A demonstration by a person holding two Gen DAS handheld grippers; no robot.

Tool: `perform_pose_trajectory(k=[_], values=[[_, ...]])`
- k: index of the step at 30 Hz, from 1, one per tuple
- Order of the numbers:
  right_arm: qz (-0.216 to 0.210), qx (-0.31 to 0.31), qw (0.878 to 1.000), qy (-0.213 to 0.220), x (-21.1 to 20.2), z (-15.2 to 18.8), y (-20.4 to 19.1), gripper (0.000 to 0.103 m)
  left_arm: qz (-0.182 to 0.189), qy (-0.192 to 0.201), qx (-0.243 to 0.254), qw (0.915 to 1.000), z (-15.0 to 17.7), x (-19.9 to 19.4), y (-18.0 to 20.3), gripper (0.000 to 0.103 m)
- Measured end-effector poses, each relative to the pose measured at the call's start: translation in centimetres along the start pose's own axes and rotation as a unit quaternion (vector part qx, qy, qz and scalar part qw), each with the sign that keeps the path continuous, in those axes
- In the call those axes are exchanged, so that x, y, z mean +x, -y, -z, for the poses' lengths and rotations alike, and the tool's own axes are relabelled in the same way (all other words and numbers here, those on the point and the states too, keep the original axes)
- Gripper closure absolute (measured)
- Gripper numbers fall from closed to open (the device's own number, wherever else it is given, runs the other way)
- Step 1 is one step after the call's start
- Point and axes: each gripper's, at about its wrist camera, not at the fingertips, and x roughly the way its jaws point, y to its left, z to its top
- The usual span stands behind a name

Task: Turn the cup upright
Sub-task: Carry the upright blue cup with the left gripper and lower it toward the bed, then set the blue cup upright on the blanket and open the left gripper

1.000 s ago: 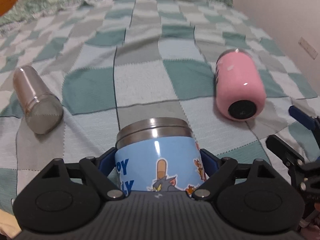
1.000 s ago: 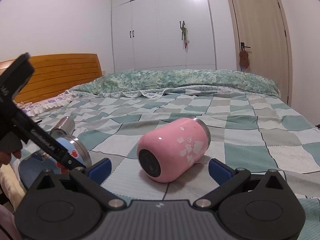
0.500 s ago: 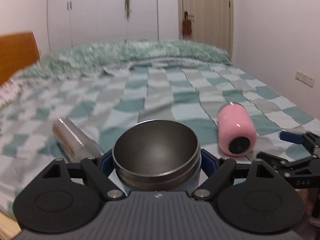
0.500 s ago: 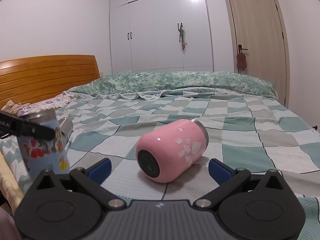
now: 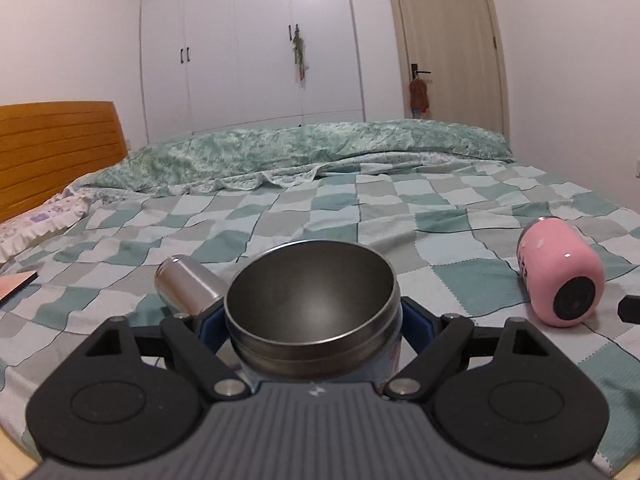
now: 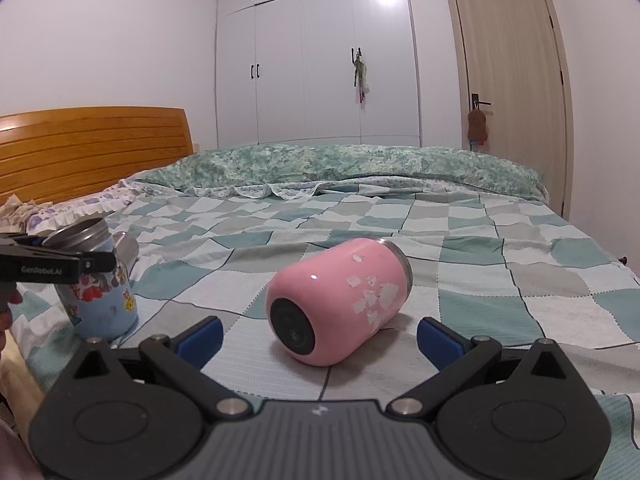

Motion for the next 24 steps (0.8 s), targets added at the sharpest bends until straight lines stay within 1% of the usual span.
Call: perform_pose_trajectory(k=[2, 3, 4, 7, 10, 12, 14, 17, 24], values=[[0.002, -0.002, 1.000, 0.001, 0.0, 0.0, 0.0, 0.000, -0.015, 0.011, 0.003, 0.9998, -0.3, -0.5, -0.1, 0.000], [0.003, -0.003, 1.000, 0.002, 0.0, 0.0, -0.1, 0.000, -0.024, 0.027, 0.002, 0.9993, -0.5, -1.1, -0.1, 0.000], [0.004, -0.004, 1.000, 0.005, -0.1, 0.0, -0.1, 0.000, -0.024, 0.043, -0.002, 0.9988, -0.9, -2.0, -0.2, 0.000], [0.005, -0.008, 1.000, 0.021, -1.0, -0.2, -0.2, 0.000, 0.003, 0.077, -0.027, 0.9967, -1.6, -5.0, -0.8, 0.000], [0.008, -0.010, 0.999, 0.037, -2.6, -0.4, -0.5, 0.000, 0.012, 0.109, -0.027, 0.9936, -1.8, -8.2, -1.1, 0.000], [0.010, -0.008, 0.999, 0.048, -3.9, -0.5, -0.9, 0.000, 0.010, 0.122, -0.025, 0.9922, -1.4, -9.8, -1.0, 0.000], [0.009, -0.010, 0.998, 0.062, -5.4, -0.4, -1.3, 0.000, 0.010, 0.128, -0.023, 0.9914, -0.7, -11.4, -0.8, 0.000], [0.013, -0.022, 0.996, 0.081, -7.8, 0.1, -2.2, 0.000, 0.018, 0.127, -0.027, 0.9914, 0.6, -13.2, -0.3, 0.000], [0.026, -0.041, 0.995, 0.082, -11.9, 2.1, -3.2, 0.000, 0.026, 0.129, -0.044, 0.9903, 5.0, -15.8, 1.4, 0.000]])
